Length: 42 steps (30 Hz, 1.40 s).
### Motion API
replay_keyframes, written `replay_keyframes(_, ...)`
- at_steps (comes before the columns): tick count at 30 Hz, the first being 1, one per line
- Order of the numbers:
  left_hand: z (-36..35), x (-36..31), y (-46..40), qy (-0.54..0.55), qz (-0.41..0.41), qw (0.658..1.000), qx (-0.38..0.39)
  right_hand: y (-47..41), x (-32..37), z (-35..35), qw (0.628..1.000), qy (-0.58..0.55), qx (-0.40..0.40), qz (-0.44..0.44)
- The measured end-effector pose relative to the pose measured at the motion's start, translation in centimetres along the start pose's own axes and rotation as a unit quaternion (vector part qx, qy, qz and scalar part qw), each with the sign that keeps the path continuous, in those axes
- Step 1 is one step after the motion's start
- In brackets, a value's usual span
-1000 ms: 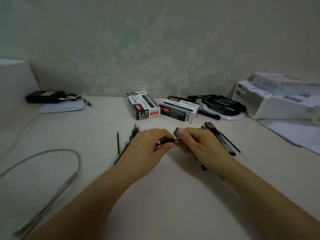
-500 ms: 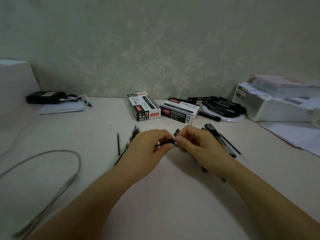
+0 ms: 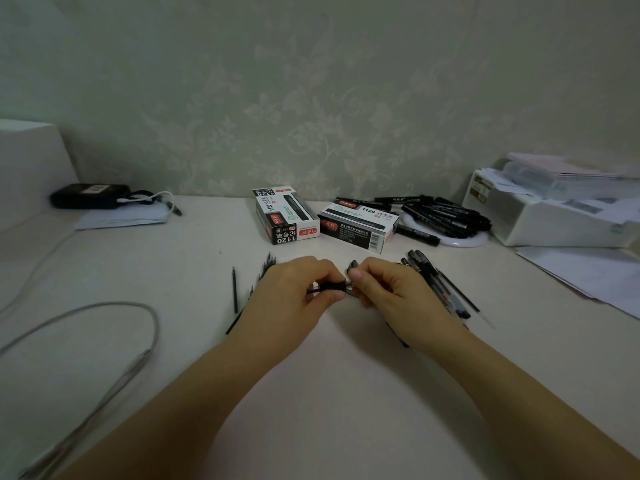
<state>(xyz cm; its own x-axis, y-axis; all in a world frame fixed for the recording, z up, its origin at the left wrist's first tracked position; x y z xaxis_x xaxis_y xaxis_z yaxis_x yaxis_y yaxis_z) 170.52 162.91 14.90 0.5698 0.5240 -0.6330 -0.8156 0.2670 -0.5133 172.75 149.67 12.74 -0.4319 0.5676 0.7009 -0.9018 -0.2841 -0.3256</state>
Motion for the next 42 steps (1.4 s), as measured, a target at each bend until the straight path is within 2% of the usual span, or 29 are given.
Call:
replay_keyframes(2,0.1,0.3,0.0,-0.004,0.013,1.0,-0.008,0.1,-0.3,0.5,0.999,0.0,-0.037,-0.02)
replay_keyframes(4,0.5,0.8,0.1,-0.008,0.034,0.999,-0.022,0.1,-0.5,1.5,0.989,0.127,-0.077,-0.016)
replay_keyframes(6,0.8,1.5,0.2,-0.015,0.058,0.998,-0.03,0.1,0.0,1.4,0.951,0.301,-0.068,0.008)
replay_keyframes(9,1.0,2.0,0.1,-0.023,0.076,0.996,-0.031,0.1,0.0,-0.2,0.926,0.376,-0.018,0.033)
replay_keyframes(13,1.0,2.1,0.1,-0.045,0.078,0.996,-0.014,0.0,0.4,-0.6,0.929,0.367,-0.021,0.04)
replay_keyframes(18,1.1,2.0,0.0,-0.059,0.064,0.996,-0.001,0.1,1.4,1.7,0.958,0.27,-0.073,0.055)
replay_keyframes(27,0.8,1.9,0.1,-0.02,0.064,0.998,-0.007,0.5,3.4,0.2,0.96,0.246,-0.028,0.135)
replay_keyframes(31,0.5,1.2,-0.1,-0.031,0.031,0.999,0.01,0.6,3.4,0.0,0.971,0.192,-0.018,0.143)
replay_keyframes(42,1.5,-0.7,-0.2,-0.046,-0.022,0.999,-0.009,0.7,4.1,0.7,0.97,0.151,-0.069,0.178)
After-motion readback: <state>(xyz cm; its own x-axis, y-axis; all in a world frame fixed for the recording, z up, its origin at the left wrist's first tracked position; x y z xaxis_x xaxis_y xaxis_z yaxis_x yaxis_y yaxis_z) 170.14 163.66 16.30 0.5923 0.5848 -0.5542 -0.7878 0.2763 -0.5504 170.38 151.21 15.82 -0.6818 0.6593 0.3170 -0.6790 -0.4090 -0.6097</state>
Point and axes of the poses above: each hand's wrist, its own y-axis away from the middle knuckle, its own z-axis out of the back of the hand, x = y × z, the point moved 10 cm from there along -y, towards the middle knuckle, and after that the axes turned 7 degrees about y, right-handed, at the moved point
